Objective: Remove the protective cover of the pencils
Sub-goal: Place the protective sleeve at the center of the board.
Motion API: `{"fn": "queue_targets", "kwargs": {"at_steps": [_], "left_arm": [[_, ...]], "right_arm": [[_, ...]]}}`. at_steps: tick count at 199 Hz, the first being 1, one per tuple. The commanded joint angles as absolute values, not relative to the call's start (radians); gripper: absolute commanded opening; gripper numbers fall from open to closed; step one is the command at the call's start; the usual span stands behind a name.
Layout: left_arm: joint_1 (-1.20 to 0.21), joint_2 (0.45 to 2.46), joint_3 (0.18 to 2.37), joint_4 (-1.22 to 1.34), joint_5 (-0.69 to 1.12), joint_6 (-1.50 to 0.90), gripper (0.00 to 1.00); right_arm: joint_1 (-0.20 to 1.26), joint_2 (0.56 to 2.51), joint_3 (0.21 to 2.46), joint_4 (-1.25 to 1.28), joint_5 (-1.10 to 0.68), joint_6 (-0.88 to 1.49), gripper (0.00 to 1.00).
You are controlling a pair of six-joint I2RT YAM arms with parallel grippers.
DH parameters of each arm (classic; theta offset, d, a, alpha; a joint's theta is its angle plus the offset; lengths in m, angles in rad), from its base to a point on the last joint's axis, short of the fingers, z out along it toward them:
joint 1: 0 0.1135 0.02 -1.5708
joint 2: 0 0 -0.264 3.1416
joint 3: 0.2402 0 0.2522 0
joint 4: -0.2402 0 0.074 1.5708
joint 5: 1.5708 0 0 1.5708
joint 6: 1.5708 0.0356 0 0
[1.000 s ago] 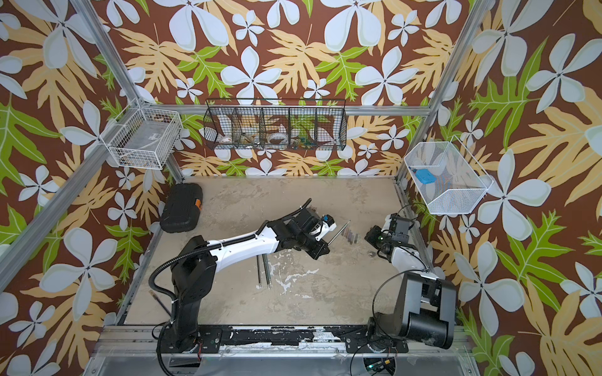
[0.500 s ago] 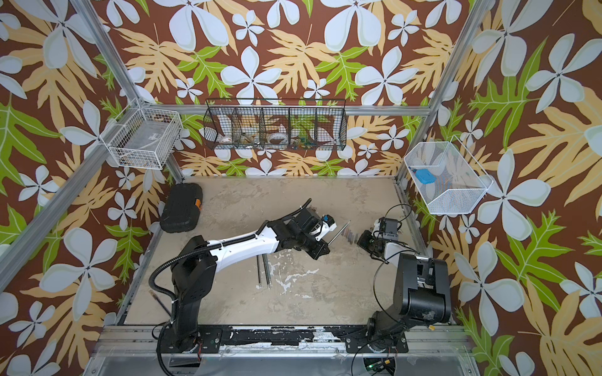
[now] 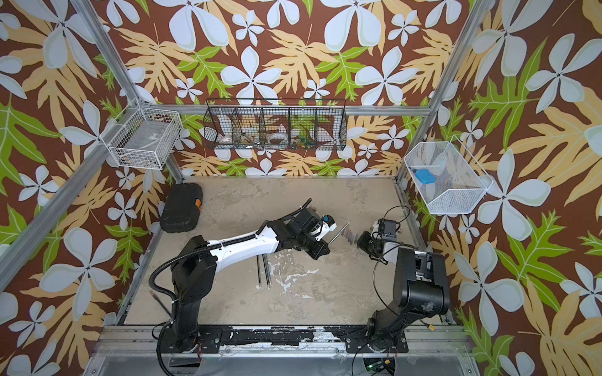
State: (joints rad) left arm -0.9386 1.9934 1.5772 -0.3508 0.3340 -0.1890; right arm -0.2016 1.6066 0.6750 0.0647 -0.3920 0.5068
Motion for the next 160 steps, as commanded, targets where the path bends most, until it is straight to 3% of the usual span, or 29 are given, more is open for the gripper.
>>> {"fn": "queue_targets", "kwargs": {"at_steps": [1,160], "left_arm": [[-0.939,1.987,1.585,-0.359,0.345,-0.187,0.0],[-0.938,2.003,1.597,-0.378,0.293,-0.17,0.0]], "right_arm": [[-0.2,1.61,0.673,0.08,-0.4,0.517,0.26],[-0.2,1.594,0.645,0.15,-0.481,0.566,0.27]]}}
